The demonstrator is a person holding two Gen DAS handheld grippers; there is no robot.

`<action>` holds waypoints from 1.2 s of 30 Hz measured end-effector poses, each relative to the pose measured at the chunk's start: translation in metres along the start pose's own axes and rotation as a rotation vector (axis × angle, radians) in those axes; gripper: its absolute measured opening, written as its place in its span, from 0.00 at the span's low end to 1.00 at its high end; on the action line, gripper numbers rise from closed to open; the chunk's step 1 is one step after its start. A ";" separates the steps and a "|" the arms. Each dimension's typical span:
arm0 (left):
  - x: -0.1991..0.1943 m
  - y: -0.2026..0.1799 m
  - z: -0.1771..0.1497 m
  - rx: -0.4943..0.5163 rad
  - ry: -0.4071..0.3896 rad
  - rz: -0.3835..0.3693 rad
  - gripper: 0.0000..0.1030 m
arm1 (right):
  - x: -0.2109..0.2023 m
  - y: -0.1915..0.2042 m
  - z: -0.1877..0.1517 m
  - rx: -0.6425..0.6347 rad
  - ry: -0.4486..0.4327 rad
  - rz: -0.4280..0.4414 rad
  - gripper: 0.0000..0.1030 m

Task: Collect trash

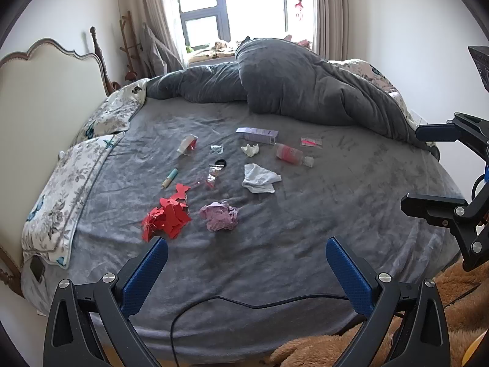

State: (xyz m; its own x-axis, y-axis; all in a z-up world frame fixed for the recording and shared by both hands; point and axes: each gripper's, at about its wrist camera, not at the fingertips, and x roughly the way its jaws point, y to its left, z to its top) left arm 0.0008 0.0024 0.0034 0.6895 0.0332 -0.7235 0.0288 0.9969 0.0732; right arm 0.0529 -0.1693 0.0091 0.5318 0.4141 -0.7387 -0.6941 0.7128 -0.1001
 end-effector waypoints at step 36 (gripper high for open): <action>0.000 0.000 -0.001 -0.002 -0.004 -0.001 1.00 | 0.003 0.002 0.002 0.000 0.001 -0.003 1.00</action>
State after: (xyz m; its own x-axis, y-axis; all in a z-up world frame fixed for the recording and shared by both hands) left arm 0.0000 0.0024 0.0027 0.6922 0.0318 -0.7210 0.0281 0.9971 0.0710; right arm 0.0544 -0.1659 0.0079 0.5334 0.4117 -0.7389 -0.6928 0.7138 -0.1024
